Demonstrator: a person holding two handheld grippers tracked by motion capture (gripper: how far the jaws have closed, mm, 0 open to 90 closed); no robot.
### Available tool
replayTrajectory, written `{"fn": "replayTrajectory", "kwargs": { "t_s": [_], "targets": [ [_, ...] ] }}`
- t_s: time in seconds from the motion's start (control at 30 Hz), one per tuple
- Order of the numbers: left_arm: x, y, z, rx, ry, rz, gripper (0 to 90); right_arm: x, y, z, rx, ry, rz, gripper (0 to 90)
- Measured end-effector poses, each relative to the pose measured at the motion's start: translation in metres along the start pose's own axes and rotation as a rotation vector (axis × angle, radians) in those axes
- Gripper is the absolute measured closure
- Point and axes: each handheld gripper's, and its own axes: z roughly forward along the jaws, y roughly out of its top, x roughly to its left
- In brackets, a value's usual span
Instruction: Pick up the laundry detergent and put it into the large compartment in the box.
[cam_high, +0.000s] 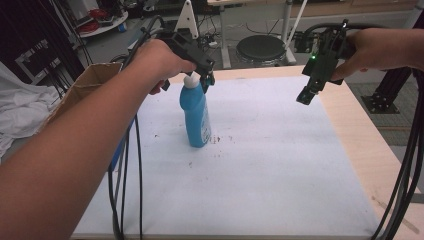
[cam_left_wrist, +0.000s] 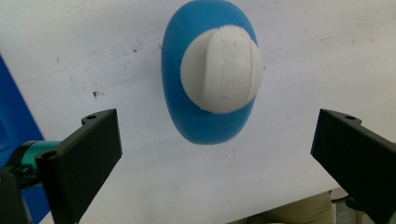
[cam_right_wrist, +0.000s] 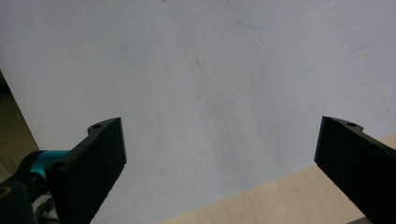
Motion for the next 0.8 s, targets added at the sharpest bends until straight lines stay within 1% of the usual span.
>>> {"fn": "replayTrajectory", "kwargs": {
  "t_s": [0.07,0.2,0.23,0.27,0.3,0.33,0.5,0.57,0.63,0.67,0.73,0.77,0.8],
  "targets": [
    [-0.001,0.003,0.002,0.002,-0.001,-0.006,1.8,-0.001,-0.001,0.000,0.003,0.000,0.006,1.2],
    [-0.003,0.008,0.007,0.008,0.007,-0.010,1.8,-0.003,-0.002,0.001,-0.001,0.001,0.003,1.2],
    [-0.003,0.010,0.009,0.011,0.008,-0.015,1.8,-0.002,-0.002,0.001,0.001,0.000,0.009,1.2],
    [-0.003,0.011,0.010,0.012,0.009,-0.013,1.8,-0.003,-0.002,0.002,0.001,0.003,0.001,1.2],
    [-0.003,0.013,0.012,0.009,0.015,-0.022,1.8,-0.003,-0.001,0.002,0.002,0.003,0.001,1.2],
    [-0.002,0.014,0.013,0.007,0.011,-0.028,1.8,-0.003,-0.001,0.002,0.002,0.003,0.001,1.2],
    [-0.001,0.019,0.017,0.007,0.018,-0.034,1.8,-0.004,-0.001,0.003,0.003,0.005,0.001,1.2],
    [-0.001,0.021,0.020,0.000,0.017,-0.045,1.8,-0.005,-0.001,0.003,0.003,0.008,0.007,1.2],
    [-0.001,0.022,0.021,-0.001,0.019,-0.044,1.8,-0.006,-0.002,0.004,-0.001,0.008,0.003,1.2],
    [-0.001,0.023,0.027,0.012,0.018,-0.038,1.8,-0.008,-0.003,0.004,0.002,0.007,0.002,1.2],
    [-0.001,0.024,0.029,0.014,0.019,-0.042,1.8,-0.008,-0.003,0.004,0.003,0.008,0.008,1.2],
    [-0.001,0.024,0.031,0.015,0.019,-0.042,1.8,-0.009,-0.003,0.005,0.002,0.008,0.003,1.2],
    [-0.001,0.024,0.033,0.023,0.018,-0.035,1.8,-0.009,-0.003,0.005,0.001,0.009,0.004,1.2]
  ]
}}
